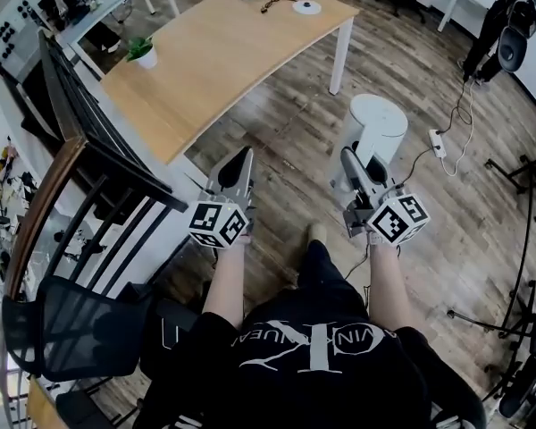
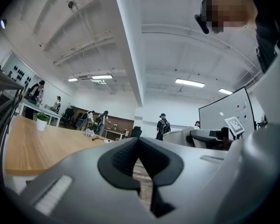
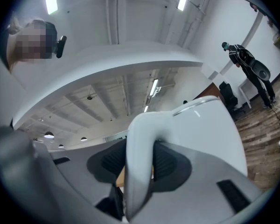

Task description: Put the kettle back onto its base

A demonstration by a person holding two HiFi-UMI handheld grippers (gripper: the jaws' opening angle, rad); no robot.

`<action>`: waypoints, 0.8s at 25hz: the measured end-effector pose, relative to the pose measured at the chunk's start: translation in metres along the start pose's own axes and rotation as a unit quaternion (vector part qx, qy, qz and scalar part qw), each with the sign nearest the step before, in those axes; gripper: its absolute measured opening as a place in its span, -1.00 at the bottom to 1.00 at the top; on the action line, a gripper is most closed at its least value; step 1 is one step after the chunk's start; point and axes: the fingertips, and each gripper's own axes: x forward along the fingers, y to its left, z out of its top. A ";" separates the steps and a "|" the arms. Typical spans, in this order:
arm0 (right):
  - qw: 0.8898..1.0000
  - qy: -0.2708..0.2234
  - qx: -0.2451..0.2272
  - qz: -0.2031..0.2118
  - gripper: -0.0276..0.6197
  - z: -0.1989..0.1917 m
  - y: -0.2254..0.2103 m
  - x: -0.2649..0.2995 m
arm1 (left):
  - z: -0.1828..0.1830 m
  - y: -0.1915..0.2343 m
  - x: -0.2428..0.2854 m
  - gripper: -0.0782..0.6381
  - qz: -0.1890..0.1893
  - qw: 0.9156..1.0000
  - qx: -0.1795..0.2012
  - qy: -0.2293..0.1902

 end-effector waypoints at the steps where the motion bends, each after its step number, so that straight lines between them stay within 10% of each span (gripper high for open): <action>1: 1.000 0.001 -0.001 0.002 -0.43 0.002 -0.007 0.009 | 0.001 0.005 0.011 -0.75 0.001 1.000 -0.003 -0.001; 20: 0.999 0.015 -0.018 0.033 -0.43 0.056 -0.159 0.120 | -0.003 0.040 0.209 -0.75 0.021 1.000 0.017 0.005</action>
